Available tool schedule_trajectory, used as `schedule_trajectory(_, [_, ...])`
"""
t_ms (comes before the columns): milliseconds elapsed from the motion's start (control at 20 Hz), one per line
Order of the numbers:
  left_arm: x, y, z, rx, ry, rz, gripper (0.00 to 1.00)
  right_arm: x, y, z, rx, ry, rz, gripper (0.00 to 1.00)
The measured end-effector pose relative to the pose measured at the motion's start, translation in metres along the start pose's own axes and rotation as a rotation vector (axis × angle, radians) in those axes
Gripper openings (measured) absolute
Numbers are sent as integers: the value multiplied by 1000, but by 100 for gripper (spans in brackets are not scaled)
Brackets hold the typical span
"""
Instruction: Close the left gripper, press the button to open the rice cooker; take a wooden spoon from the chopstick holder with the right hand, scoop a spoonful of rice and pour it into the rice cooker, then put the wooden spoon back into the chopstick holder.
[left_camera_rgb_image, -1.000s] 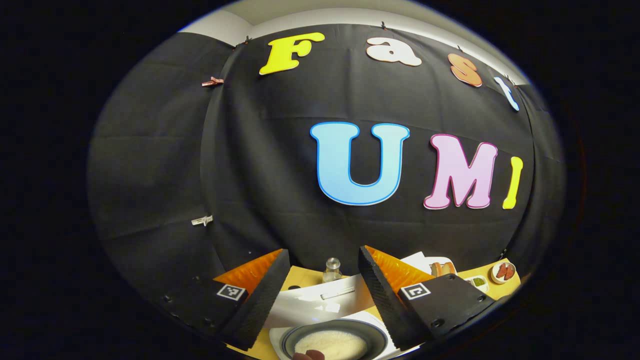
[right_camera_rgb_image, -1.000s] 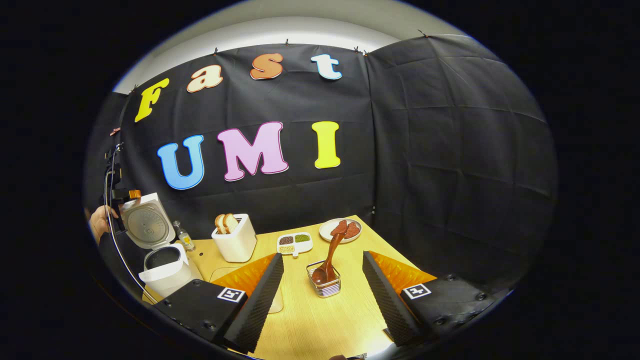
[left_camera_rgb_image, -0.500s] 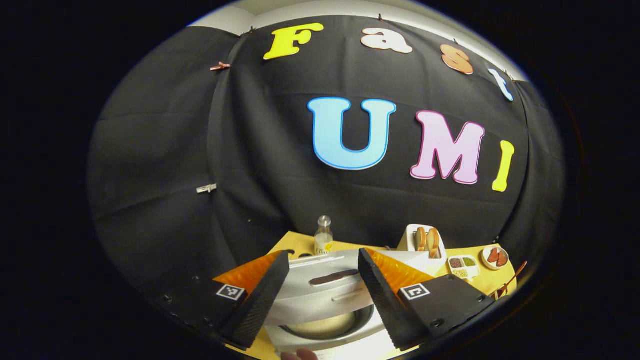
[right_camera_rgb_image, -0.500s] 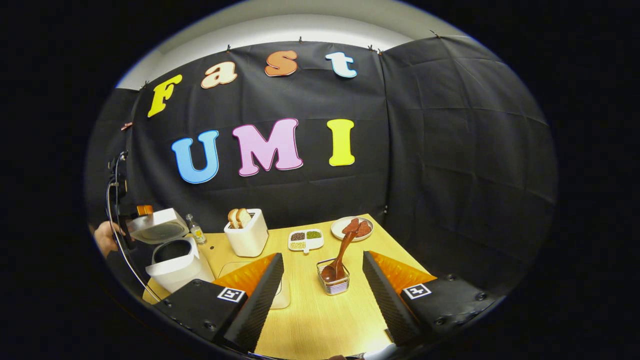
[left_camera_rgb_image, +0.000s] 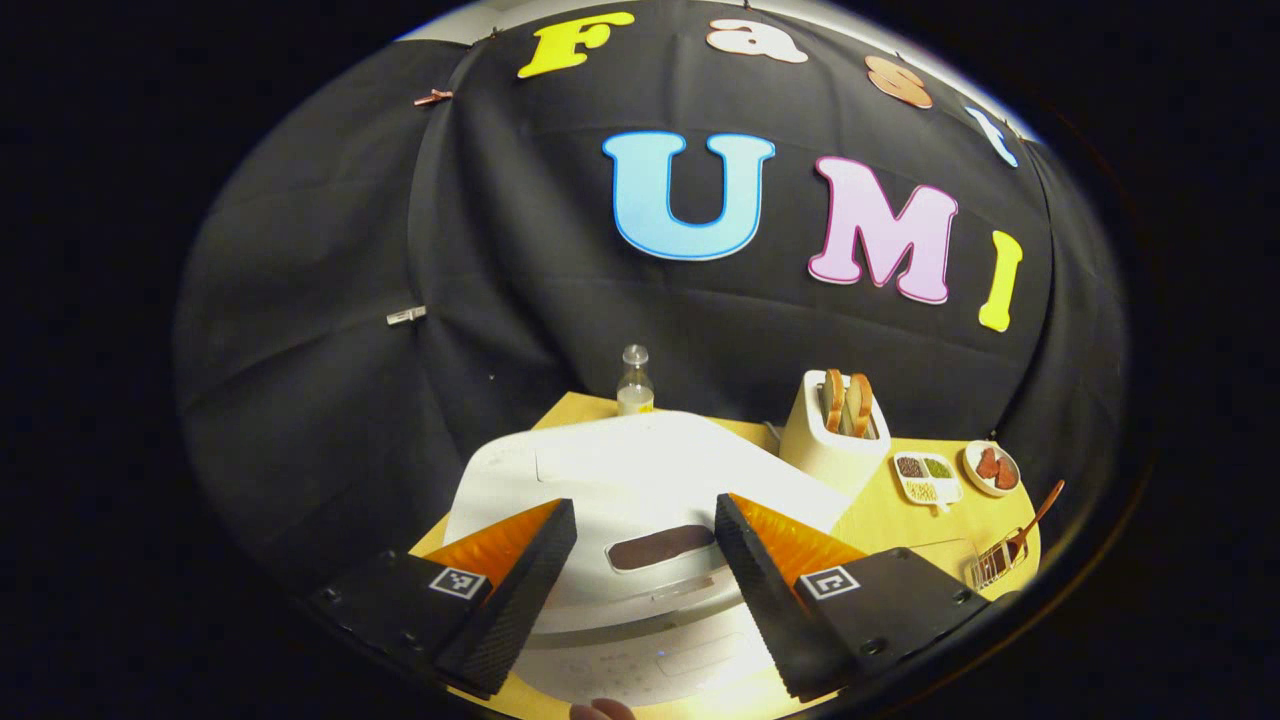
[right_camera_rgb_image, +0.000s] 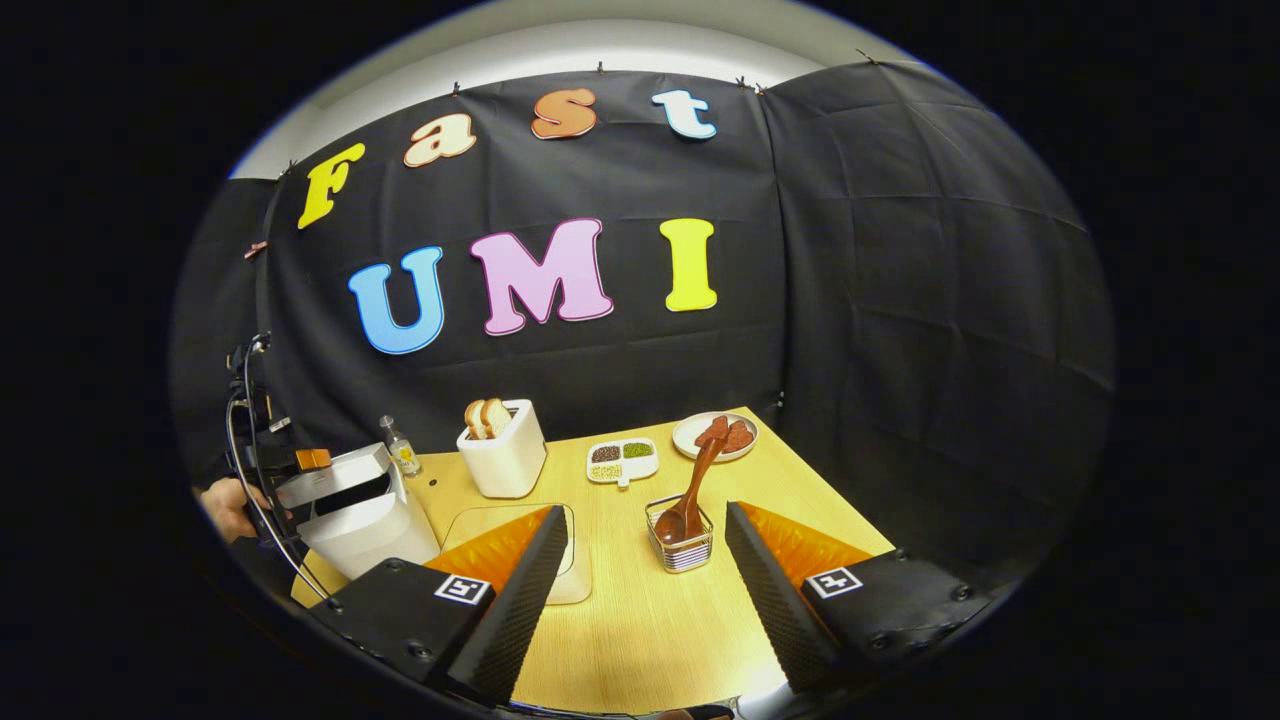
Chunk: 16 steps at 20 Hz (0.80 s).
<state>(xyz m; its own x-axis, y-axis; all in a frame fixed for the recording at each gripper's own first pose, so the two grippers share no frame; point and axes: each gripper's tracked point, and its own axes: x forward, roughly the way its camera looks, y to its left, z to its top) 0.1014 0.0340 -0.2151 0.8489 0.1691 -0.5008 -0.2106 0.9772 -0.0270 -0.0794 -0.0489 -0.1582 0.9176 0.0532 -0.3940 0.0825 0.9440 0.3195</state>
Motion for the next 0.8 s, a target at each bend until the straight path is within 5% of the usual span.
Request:
schedule_trajectory(350, [14,-3,-43,61,94,13,99,2,5,-9,-9,14,0,99])
schedule_trajectory(800, [15,-2,-47,79,14,23,100,0,2,-15,16,19,-7,98])
